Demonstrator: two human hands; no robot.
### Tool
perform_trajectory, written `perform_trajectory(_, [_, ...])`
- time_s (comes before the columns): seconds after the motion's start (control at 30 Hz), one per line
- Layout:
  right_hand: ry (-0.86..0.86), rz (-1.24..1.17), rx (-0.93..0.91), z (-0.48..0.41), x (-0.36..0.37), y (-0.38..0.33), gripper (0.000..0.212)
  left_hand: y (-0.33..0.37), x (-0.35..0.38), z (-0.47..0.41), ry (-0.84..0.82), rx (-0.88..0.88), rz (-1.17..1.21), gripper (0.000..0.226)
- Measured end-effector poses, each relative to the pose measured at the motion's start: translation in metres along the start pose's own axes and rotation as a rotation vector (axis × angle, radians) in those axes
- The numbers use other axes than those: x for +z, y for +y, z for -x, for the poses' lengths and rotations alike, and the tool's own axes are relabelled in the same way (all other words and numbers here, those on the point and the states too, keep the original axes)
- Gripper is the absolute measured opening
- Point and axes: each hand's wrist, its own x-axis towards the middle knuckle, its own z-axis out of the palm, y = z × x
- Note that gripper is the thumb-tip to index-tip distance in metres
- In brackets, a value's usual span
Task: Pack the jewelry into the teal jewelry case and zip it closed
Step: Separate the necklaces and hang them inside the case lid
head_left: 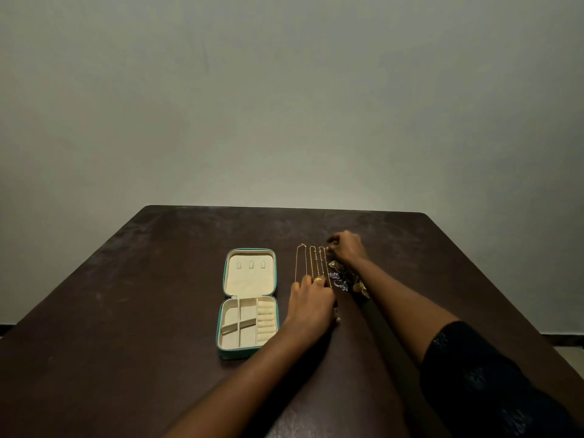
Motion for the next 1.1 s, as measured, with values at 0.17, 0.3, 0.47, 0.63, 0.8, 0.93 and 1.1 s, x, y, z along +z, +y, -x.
perform_trajectory(0.17, [-0.024,0.033,-0.001,-0.017,0.005,-0.004,0.023,-0.002,0.002,-0.006,-0.018,0.021,-0.025,0.044])
perform_trajectory(0.3, [-0.076,0.064,-0.006,-0.028,0.016,-0.003,0.024,-0.004,0.007,-0.007,-0.029,0.031,-0.016,0.041])
perform_trajectory(0.47, [-0.062,0.125,0.005,-0.038,0.023,0.000,0.019,-0.008,0.011,-0.010,-0.010,0.041,0.020,0.039])
perform_trajectory(0.63, [-0.030,0.208,0.001,-0.040,0.028,0.001,0.017,-0.007,0.015,-0.009,0.023,0.038,0.042,0.037])
perform_trajectory(0.8, [-0.052,0.385,-0.088,-0.037,0.029,-0.001,0.027,-0.007,0.019,-0.008,0.044,0.056,0.043,0.036])
perform_trajectory(0.93, [-0.091,0.259,-0.032,-0.039,0.017,-0.004,0.027,-0.006,0.019,-0.009,0.039,0.061,0.003,0.038])
perform_trajectory(1.1, [-0.122,0.044,0.036,-0.044,-0.008,-0.013,0.023,-0.004,0.018,-0.009,0.053,0.053,0.010,0.037])
